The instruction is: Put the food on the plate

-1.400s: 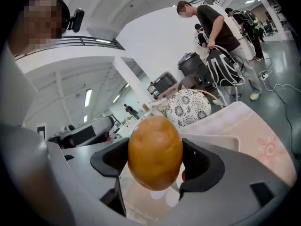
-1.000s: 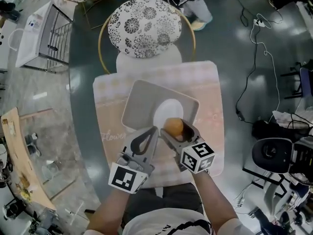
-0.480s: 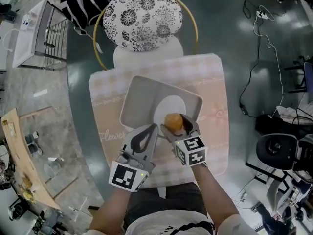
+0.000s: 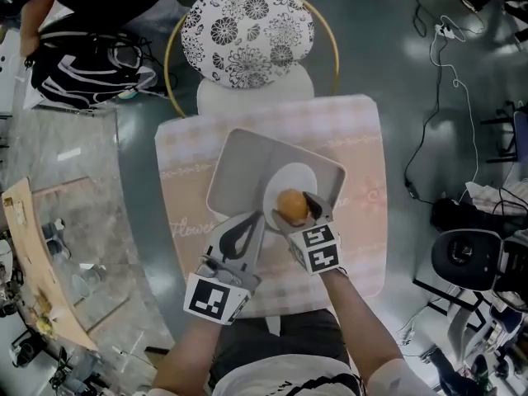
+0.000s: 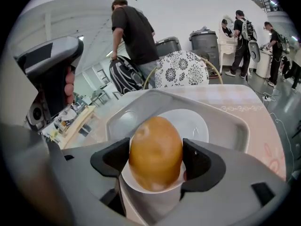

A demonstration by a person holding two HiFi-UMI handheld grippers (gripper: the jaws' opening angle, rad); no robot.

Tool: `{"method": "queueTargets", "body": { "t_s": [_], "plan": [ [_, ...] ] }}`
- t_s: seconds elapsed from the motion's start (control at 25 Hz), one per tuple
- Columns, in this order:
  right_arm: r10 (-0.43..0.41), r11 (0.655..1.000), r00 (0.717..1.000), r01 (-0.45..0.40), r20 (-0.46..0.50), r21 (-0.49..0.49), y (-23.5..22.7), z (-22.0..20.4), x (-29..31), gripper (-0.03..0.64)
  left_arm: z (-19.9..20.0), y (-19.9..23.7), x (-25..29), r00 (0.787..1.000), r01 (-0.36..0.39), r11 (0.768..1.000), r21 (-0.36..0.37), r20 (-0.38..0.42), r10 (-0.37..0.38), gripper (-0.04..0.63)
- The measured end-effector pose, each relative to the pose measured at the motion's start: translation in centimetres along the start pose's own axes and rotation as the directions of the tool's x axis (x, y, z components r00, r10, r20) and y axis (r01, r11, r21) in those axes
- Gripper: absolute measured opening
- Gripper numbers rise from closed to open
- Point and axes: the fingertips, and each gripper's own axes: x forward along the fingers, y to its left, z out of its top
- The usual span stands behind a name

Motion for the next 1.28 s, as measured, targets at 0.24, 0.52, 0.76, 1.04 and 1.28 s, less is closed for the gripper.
{"method": "queueTargets", "body": {
  "t_s": [0.24, 0.52, 0.76, 1.04, 1.28],
  "plan": [
    [-0.004, 1.000, 1.000, 0.004, -0.003, -0.006, -0.2, -0.2, 0.0, 0.325, -0.7, 0.3, 0.2, 1.000, -0.005, 1.000, -0.009, -0.011, 0.005, 0.006],
    [-0.006, 1.000, 1.000, 0.007, 0.031, -0.013, 0.0, 1.1, -1.5, 0.327, -1.2, -0.2, 0.8, 1.000, 0.006, 1.000, -0.003, -0.019, -0.006, 0.006],
    [-0.007, 1.000, 0.995, 0.006, 0.102, 0.010, 0.7, 3.3, -4.8, 0.325, -0.1, -0.9, 0.0, 1.000, 0.006, 1.000, -0.014, -0.018, -0.006, 0.006],
    [0.041, 0.997, 0.967, -0.056, 0.253, 0.053, 3.4, 7.0, -10.4, 0.324, 2.2, -2.5, -2.0, 1.000, 0.015, 1.000, -0.018, -0.014, -0.016, 0.006],
    [0.075, 0.994, 0.929, -0.099, 0.362, 0.050, 7.2, 10.0, -16.5, 0.305, 5.2, -5.1, -4.9, 0.999, 0.040, 0.999, 0.000, -0.018, -0.040, 0.006]
  ]
}}
